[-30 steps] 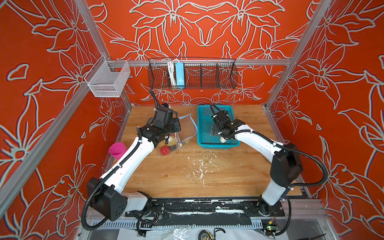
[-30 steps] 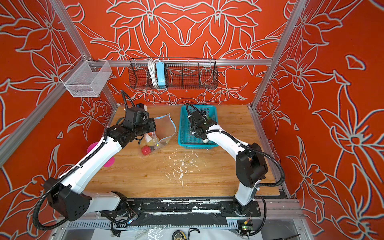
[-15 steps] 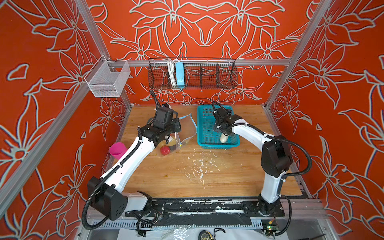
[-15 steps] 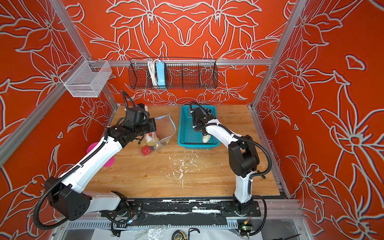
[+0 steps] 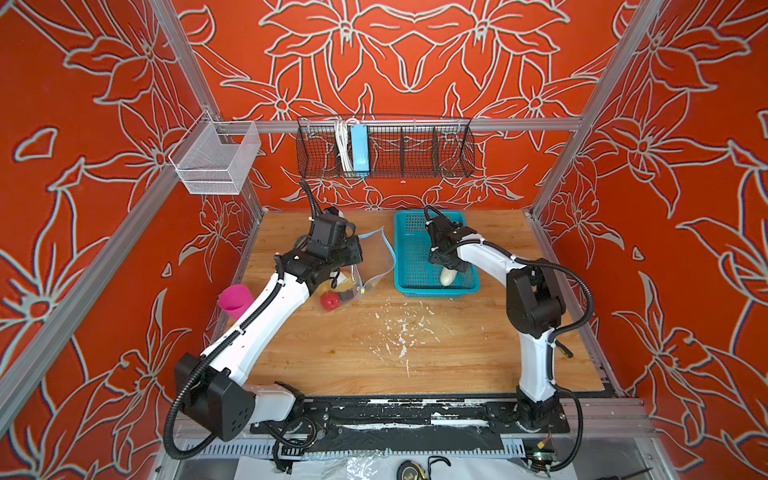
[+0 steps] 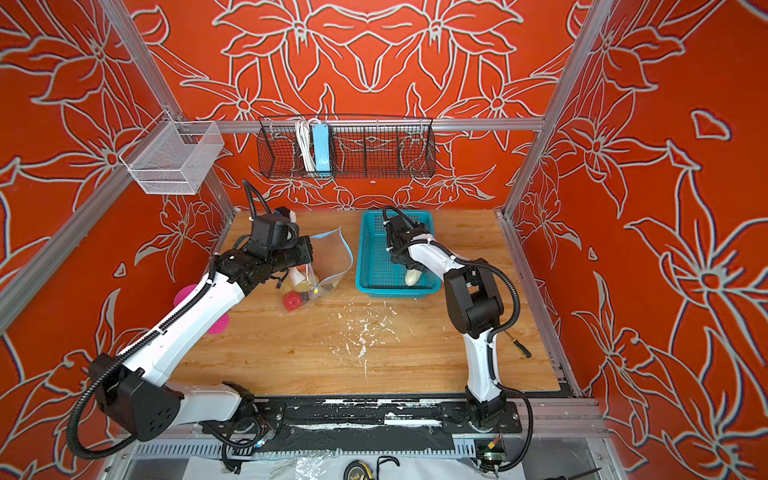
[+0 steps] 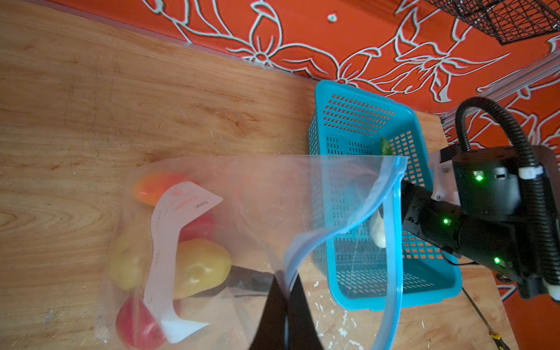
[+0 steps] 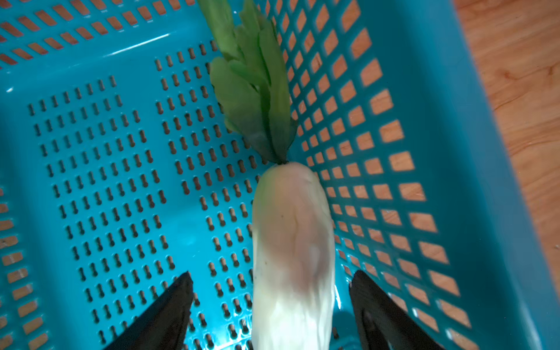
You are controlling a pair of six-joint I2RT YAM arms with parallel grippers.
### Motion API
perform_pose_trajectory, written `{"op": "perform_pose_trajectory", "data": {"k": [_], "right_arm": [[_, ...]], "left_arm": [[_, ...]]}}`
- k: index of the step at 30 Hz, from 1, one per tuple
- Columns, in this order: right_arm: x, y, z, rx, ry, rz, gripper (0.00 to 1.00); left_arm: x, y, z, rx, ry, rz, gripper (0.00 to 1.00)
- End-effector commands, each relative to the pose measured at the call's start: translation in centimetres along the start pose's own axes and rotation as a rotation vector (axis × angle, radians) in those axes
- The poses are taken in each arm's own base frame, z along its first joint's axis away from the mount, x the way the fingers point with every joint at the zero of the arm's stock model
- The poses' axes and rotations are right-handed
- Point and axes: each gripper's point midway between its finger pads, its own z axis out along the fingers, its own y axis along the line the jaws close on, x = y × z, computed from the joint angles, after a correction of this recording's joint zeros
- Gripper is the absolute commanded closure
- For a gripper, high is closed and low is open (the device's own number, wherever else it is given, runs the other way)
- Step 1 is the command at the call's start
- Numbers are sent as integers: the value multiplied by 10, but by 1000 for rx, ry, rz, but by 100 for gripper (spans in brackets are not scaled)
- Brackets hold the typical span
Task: Place the food in the zip-top bag and seal the zipper
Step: 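Lower the right gripper into the basket onto the white radish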
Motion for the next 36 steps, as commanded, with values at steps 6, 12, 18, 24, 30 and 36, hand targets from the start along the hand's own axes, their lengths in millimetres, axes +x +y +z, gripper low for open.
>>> {"op": "perform_pose_trajectory", "data": {"k": [6,12,18,24,30,36], "right_arm": [[-5,-5,5,34,10,54,17],[-3,-7,13,69,19,32,19],[-1,-7,20,73,35,32,20],[6,12,27,-28,84,19,21],[2,29,26,-108,83,-6,31],[-2,33,24,-128,76,-9,37]], "left_arm": [[0,1,6,3,8,-22,100],[-1,1,4,4,2,-23,100],[0,0,6,4,7,-24,100],[1,0,6,6,11,-23,100],[0,-1,4,13,5,-26,100],[0,-1,7,11,12,-21,100]]}}
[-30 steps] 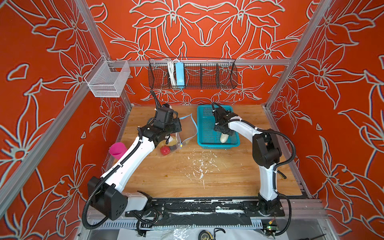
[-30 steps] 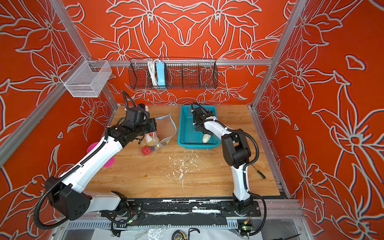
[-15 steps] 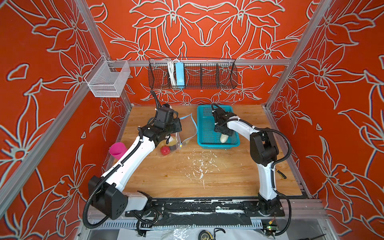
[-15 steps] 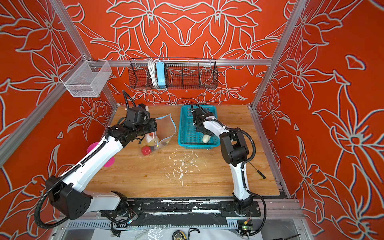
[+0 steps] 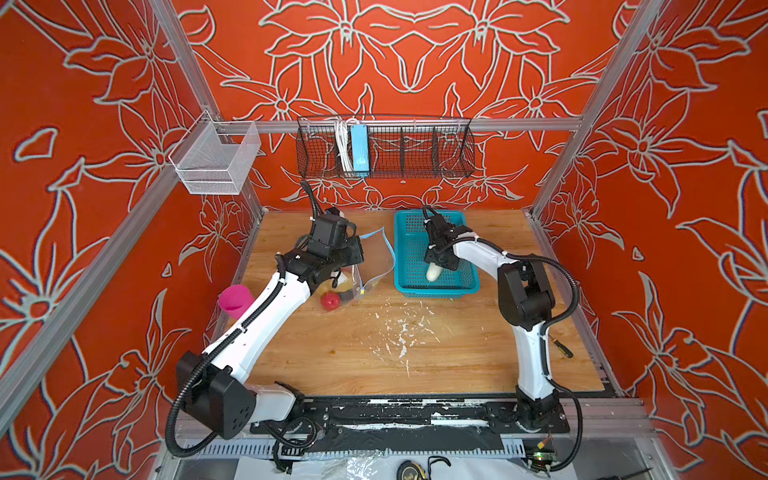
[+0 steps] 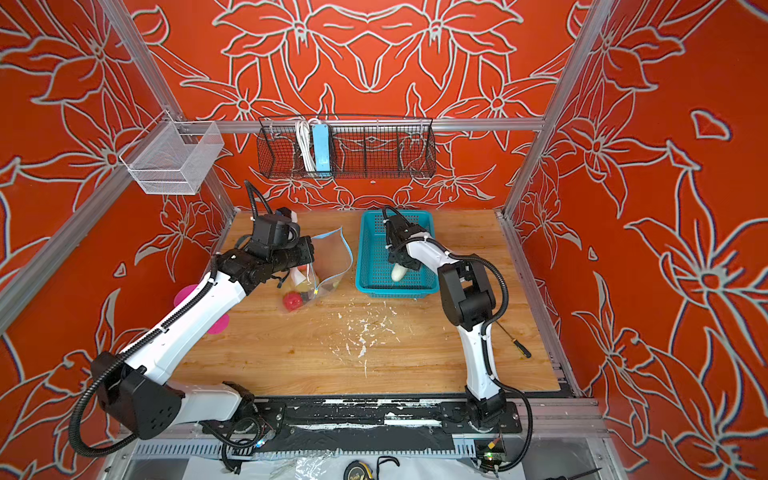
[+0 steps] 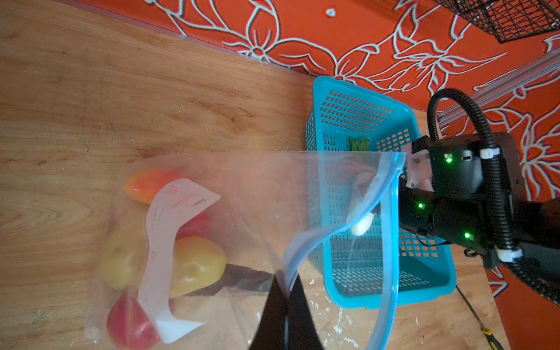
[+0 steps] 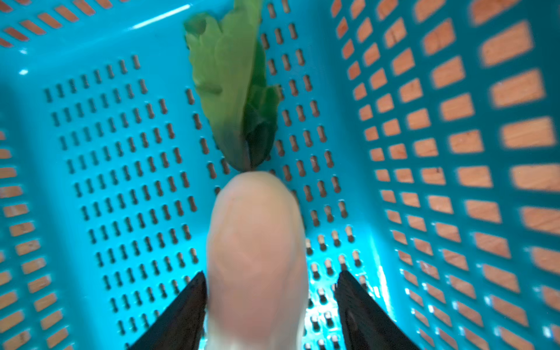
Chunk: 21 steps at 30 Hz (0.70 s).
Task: Place the food in the zip-top bag and seal the zipper
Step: 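Lower the right gripper into the basket onto the white radish, then close the right gripper on the radish and lift it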
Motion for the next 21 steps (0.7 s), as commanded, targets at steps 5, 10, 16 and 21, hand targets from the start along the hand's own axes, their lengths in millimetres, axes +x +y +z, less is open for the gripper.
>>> {"op": "perform_pose_trajectory", "data": {"k": [5,10,16,21], "right_arm": [[-7,5,8,-22,9,15,45],[-10,10,7,-45,22,13,60],[-12,20,-14,-145,6,28,63],[-19,30,-51,-316,-95,76,64]], "left_arm": [[-6,4,-1,-18,-17,-4,100],[-6,3,-1,-10,-18,-7,100],[-6,4,0,-13,-17,-8,100],[-5,4,0,-13,-14,-11,100]]}}
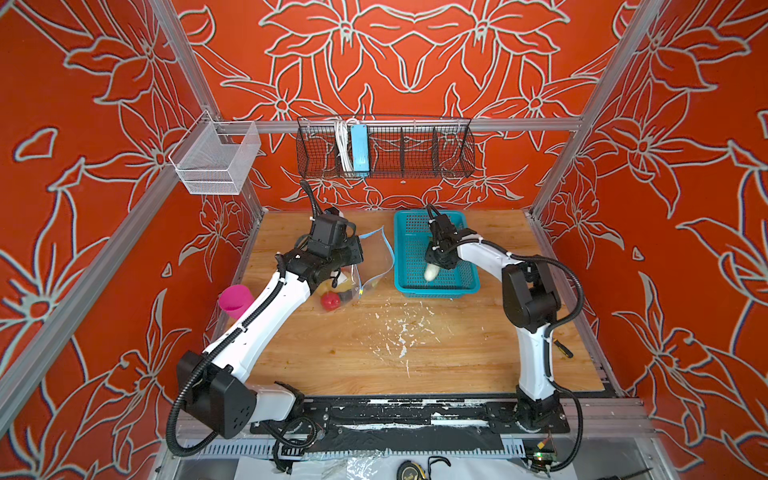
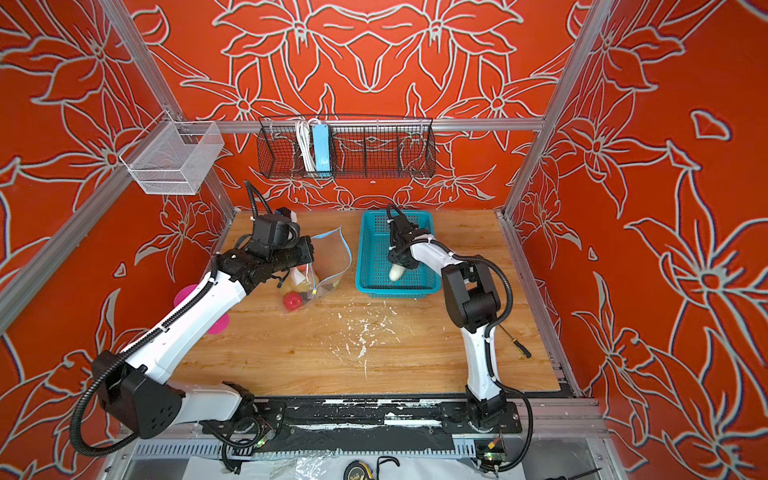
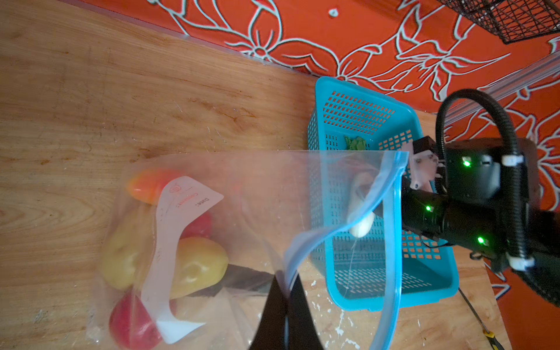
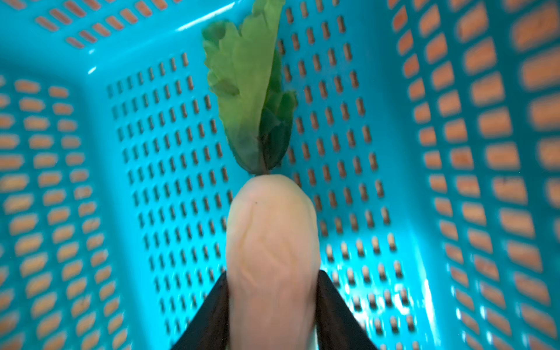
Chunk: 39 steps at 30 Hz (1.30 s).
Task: Place the food in the zip-top bag and seal the zipper
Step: 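Close the right gripper on the radish and lift it, then carry the radish with the right gripper toward the bag mouth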
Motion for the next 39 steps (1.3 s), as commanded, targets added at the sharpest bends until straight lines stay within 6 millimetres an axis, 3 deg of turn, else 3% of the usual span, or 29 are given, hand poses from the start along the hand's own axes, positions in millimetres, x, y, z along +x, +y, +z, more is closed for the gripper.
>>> {"op": "perform_pose_trajectory", "data": {"k": [1,13,19,34,39], "right_arm": [[-28,28,-46,-190,-142,52,65],[-31,46,-110,-393,-257,76,66],[-32,63,-152,-517,-352,74,66],[-5,130,-249,-758,-530,-109,66],[4,146,-267,-821,-576,-165,66]], "left_arm": [[-4,2,0,-3,-12,-9,100],[-6,3,-3,-1,-28,-18,100],[-7,2,-5,1,-26,-15,100],[-6,-2,-6,21,-20,-19,100],[-7,-2,-7,22,-23,-20,100]]}}
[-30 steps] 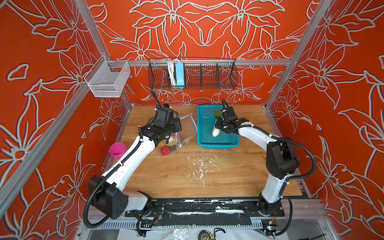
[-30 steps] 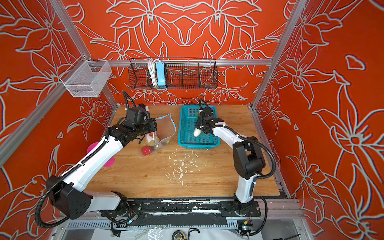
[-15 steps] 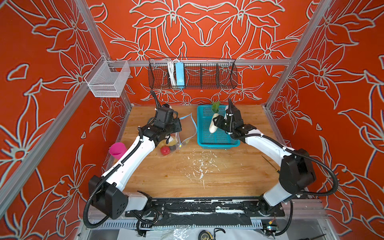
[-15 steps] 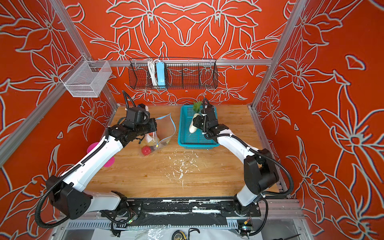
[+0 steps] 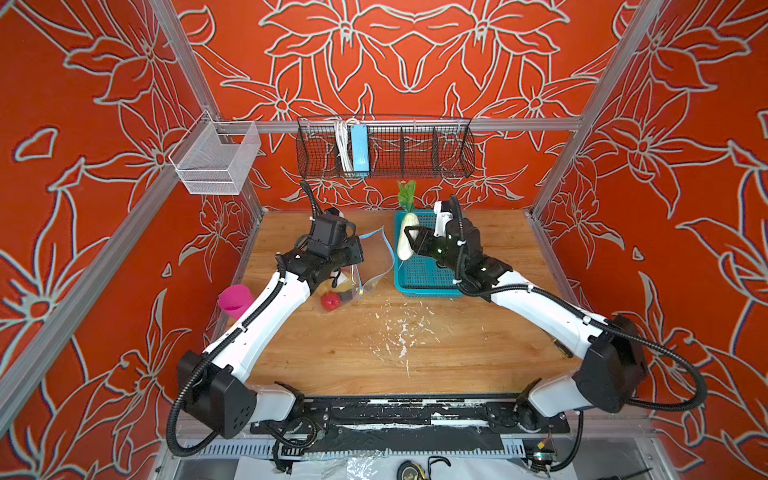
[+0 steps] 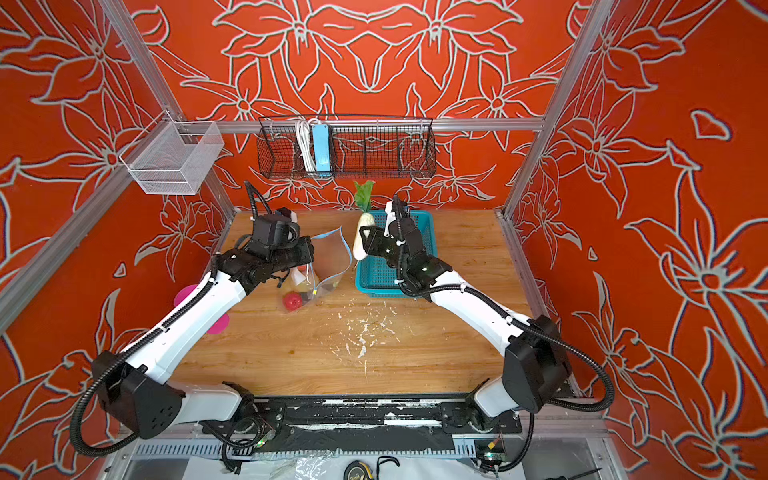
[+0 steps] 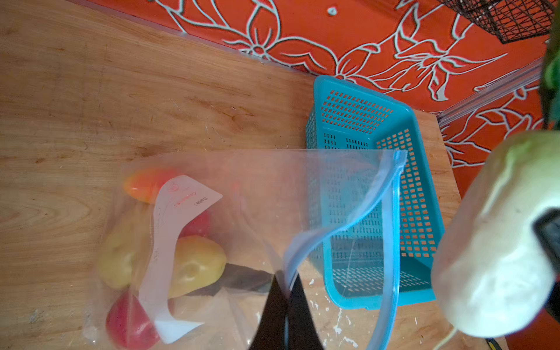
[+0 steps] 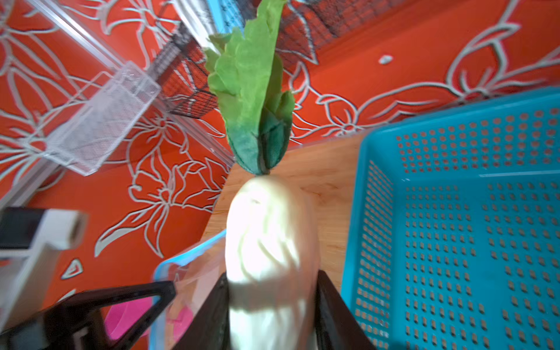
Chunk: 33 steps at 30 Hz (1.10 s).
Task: Place the food in the zip-top bag and seal the zipper
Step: 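Carry the radish with the right gripper toward the bag mouth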
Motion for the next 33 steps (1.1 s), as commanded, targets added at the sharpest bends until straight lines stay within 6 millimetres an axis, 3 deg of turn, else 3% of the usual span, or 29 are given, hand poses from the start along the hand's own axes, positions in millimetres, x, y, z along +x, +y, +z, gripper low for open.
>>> {"op": "perform_pose_trajectory", "data": {"k": [1,16,26,33], "right_arm": [[-15,23,-9,-69,-74,-51,66],[-8,49,-4,-145,-78,-76,66],[5,69,-3,-207,-101,-115,66],[22,77,10,-236,-107,-173,65]], "left_arm": [[-8,-1,-8,15,-29,-15,100],[-10,-1,-10,15,-35,-14,100],[-10,-1,-11,22,-34,-23,100],[-12,0,-12,24,-33,-27,100]]}}
